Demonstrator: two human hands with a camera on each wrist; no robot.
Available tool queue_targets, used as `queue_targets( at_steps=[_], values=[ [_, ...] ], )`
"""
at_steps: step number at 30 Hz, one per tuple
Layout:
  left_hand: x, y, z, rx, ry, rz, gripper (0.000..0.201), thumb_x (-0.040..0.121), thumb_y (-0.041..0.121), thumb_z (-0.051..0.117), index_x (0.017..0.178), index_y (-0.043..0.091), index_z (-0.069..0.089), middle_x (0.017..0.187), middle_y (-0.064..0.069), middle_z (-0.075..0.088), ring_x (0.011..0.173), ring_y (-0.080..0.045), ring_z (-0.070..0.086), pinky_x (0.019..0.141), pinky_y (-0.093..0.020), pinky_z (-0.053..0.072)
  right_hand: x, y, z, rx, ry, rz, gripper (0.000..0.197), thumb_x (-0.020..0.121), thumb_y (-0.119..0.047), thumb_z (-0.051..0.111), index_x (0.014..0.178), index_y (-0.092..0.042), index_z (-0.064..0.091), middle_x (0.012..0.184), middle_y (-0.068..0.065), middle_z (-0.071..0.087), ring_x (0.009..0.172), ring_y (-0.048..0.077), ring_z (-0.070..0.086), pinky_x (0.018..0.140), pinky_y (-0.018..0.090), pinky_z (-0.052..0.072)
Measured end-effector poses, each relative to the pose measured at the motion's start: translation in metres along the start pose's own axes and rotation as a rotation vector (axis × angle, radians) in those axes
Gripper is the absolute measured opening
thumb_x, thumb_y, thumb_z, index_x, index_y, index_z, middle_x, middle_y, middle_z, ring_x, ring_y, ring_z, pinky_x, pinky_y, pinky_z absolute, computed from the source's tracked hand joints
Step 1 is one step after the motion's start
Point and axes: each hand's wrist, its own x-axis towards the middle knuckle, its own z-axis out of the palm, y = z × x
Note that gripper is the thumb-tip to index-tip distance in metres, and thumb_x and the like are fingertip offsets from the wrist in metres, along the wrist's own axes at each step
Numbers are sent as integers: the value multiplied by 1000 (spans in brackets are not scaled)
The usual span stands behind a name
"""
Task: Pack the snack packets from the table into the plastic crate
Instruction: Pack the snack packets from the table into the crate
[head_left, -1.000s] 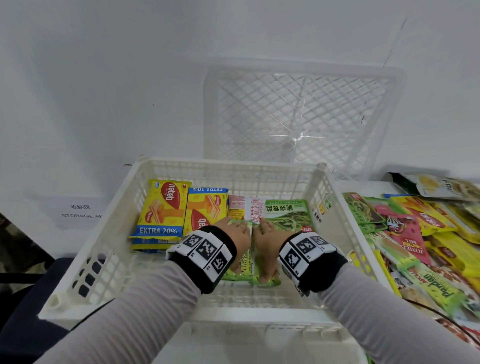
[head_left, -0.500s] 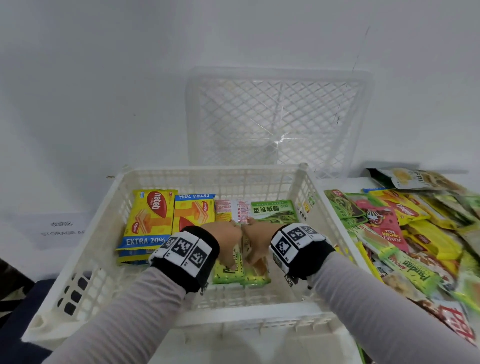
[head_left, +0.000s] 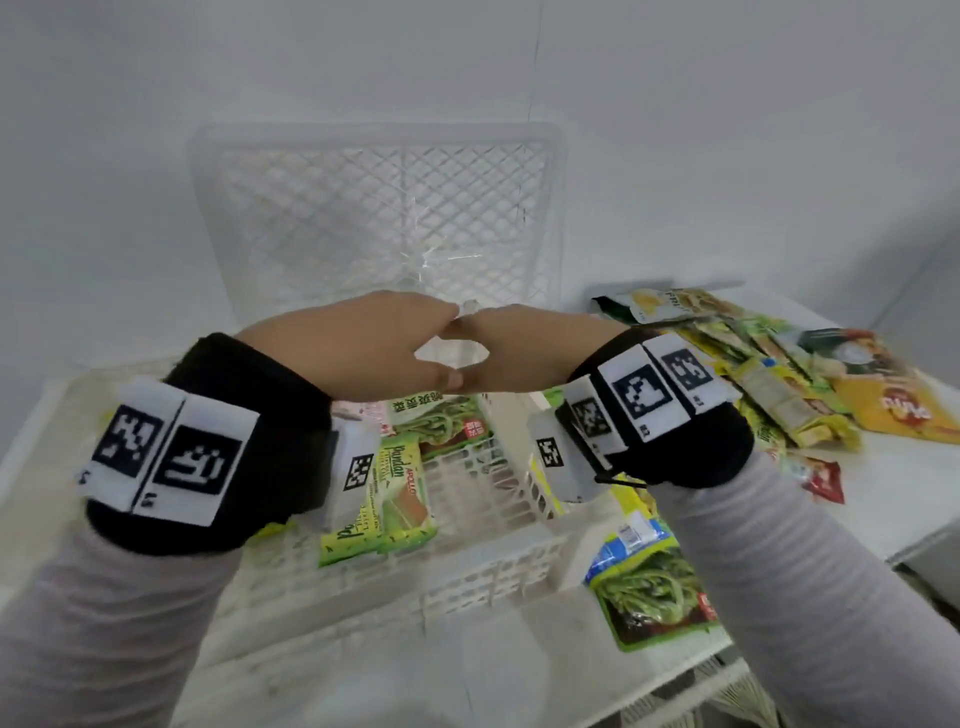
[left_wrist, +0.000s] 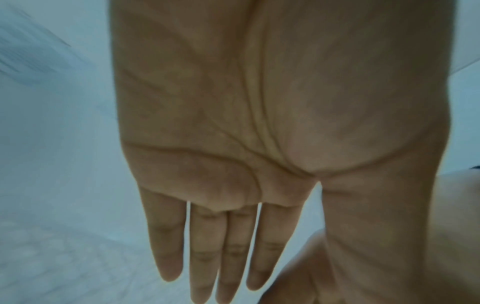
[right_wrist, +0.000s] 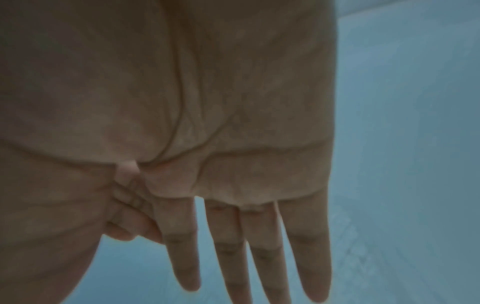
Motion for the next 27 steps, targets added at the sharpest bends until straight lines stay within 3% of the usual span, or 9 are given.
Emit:
queue_targets(
  at_steps=[6,9,12,15,18,20,22,25,27],
  values=[
    [2,50,-16,20,61,38,71,81,59,39,143,26,30,148,8,35,132,-10,33,107,-28,28,-57,69,-11,149,84,94,67,86,-58,51,146,-35,28,150,-13,31,135,8,33,99,23,25],
    [10,77,-14,-8,107,36,68,82,56,40,143,26,30,146,8,36,130,-8,32,95,-18,23,-76,108,-10,175,105,127,69,81,-63,52,143,-43,29,145,-16,38,130,7,39,97,24,30],
    [24,107,-7,-46,99,5,66,81,56,38,140,27,32,144,8,36,121,-3,28,84,-16,23,-88,148,-6,192,63,140,73,75,-68,52,141,-48,27,144,-17,39,129,8,41,104,31,34],
    [41,140,4,-95,130,-38,73,74,56,33,140,26,33,143,6,37,126,-7,30,95,-19,21,-97,190,4,247,13,128,75,73,-66,52,141,-47,27,147,-18,35,132,7,38,107,32,34],
    [63,168,22,-141,170,-70,69,85,48,36,148,27,20,149,5,31,136,-13,29,107,-25,23,-103,231,21,294,-34,93,75,74,-61,56,142,-47,27,147,-20,33,134,4,35,109,35,34],
    [76,181,38,-215,180,-116,64,91,41,37,149,30,12,153,7,24,139,-12,22,105,-19,15,-104,253,35,302,-93,85,77,72,-63,57,140,-51,23,148,-20,32,133,6,35,108,36,34],
    [86,190,58,-323,212,-179,61,96,35,38,149,33,9,156,11,17,138,-5,16,96,-8,10,-99,270,50,249,-130,64,78,77,-61,58,143,-48,18,150,-17,30,133,9,35,103,28,32],
    [92,201,92,-455,245,-280,61,96,32,44,148,34,13,153,13,22,135,-4,22,85,-2,12,-93,279,75,195,-210,-30,92,79,-51,67,147,-43,5,155,-9,19,137,13,27,101,27,29],
    [91,206,120,-456,182,-316,64,95,35,47,148,35,11,154,13,15,138,-3,15,92,-2,8,-92,277,92,129,-288,-90,111,70,-50,75,145,-44,-7,157,-6,-4,144,19,6,111,40,22]
  ],
)
